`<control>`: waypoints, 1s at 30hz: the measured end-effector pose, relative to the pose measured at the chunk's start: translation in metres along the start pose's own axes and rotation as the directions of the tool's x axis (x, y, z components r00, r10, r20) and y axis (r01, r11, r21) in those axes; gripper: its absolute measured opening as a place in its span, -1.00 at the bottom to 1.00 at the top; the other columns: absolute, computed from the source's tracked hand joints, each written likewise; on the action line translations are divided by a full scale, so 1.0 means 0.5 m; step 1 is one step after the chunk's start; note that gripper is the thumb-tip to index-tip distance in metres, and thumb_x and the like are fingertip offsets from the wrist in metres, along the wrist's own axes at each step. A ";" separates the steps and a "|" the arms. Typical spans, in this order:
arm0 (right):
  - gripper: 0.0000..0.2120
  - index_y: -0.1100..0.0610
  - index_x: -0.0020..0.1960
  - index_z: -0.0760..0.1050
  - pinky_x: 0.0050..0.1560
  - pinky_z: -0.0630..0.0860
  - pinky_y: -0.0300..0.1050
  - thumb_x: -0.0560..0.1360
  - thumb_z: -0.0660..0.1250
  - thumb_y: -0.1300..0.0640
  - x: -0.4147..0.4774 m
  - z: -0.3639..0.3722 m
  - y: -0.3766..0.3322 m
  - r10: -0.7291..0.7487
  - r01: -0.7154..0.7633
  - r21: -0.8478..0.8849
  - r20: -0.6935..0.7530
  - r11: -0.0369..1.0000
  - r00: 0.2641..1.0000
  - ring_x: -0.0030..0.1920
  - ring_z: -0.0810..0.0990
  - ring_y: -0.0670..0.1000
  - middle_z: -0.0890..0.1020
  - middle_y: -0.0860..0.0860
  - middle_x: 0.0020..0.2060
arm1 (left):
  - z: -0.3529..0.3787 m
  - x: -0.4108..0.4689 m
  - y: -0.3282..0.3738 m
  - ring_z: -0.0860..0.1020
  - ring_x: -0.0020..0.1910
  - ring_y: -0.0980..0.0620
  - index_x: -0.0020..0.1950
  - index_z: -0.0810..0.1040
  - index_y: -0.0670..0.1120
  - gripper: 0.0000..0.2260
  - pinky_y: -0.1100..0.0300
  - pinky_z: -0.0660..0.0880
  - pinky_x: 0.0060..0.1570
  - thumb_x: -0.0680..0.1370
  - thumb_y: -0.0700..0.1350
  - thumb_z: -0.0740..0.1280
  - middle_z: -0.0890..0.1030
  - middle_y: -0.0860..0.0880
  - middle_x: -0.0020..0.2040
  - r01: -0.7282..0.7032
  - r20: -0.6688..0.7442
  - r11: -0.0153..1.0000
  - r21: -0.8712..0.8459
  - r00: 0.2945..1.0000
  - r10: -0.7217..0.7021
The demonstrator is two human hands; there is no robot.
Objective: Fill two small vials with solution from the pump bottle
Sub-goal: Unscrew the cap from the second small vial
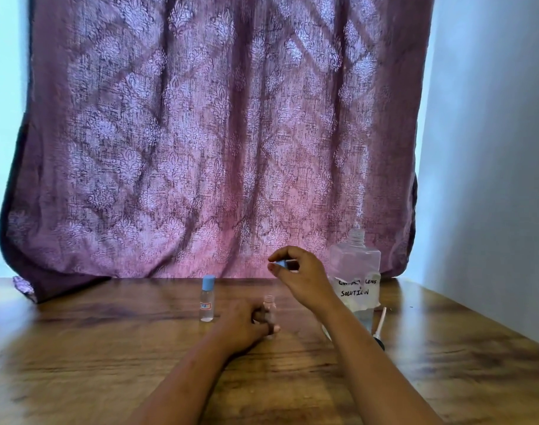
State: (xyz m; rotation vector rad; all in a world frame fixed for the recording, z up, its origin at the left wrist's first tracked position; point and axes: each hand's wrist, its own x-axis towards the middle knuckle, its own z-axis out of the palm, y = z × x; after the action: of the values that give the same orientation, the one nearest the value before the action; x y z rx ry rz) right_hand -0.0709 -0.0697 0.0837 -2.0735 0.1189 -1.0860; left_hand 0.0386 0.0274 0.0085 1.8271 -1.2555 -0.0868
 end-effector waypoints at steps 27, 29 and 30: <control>-0.82 0.11 -0.04 0.53 -0.17 0.46 -0.36 0.41 0.45 0.27 -0.030 -0.014 0.120 0.361 -0.282 -0.308 0.238 0.909 0.902 -0.11 0.54 -0.13 0.58 -0.01 -0.10 | -0.006 -0.002 0.002 0.48 -0.36 0.41 -0.14 0.50 0.09 -0.83 0.56 0.34 -0.34 0.40 -0.07 0.48 0.56 0.19 -0.29 -0.035 0.033 0.995 0.091 0.999 0.032; -0.79 0.08 -0.05 0.53 -0.16 0.46 -0.36 0.39 0.46 0.27 -0.031 -0.014 0.123 0.376 -0.273 -0.352 0.269 0.895 0.887 -0.14 0.52 -0.17 0.56 -0.07 -0.15 | -0.007 -0.003 0.001 0.47 -0.35 0.38 -0.10 0.54 0.07 -0.83 0.55 0.35 -0.35 0.39 -0.04 0.49 0.56 0.18 -0.29 -0.031 0.026 0.994 0.102 0.999 0.029; -0.78 0.06 -0.06 0.53 -0.14 0.49 -0.32 0.37 0.48 0.28 -0.031 -0.013 0.123 0.390 -0.283 -0.356 0.276 0.891 0.879 -0.14 0.54 -0.15 0.57 -0.07 -0.16 | -0.007 -0.003 0.000 0.48 -0.34 0.37 -0.08 0.55 0.06 -0.82 0.55 0.35 -0.34 0.39 -0.03 0.49 0.57 0.17 -0.28 -0.029 0.022 0.994 0.102 0.999 0.027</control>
State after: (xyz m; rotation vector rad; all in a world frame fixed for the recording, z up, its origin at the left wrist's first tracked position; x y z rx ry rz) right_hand -0.0698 -0.1099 0.0340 -2.3690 0.4890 -0.5032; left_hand 0.0396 0.0305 0.0100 1.9002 -1.3208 -0.0263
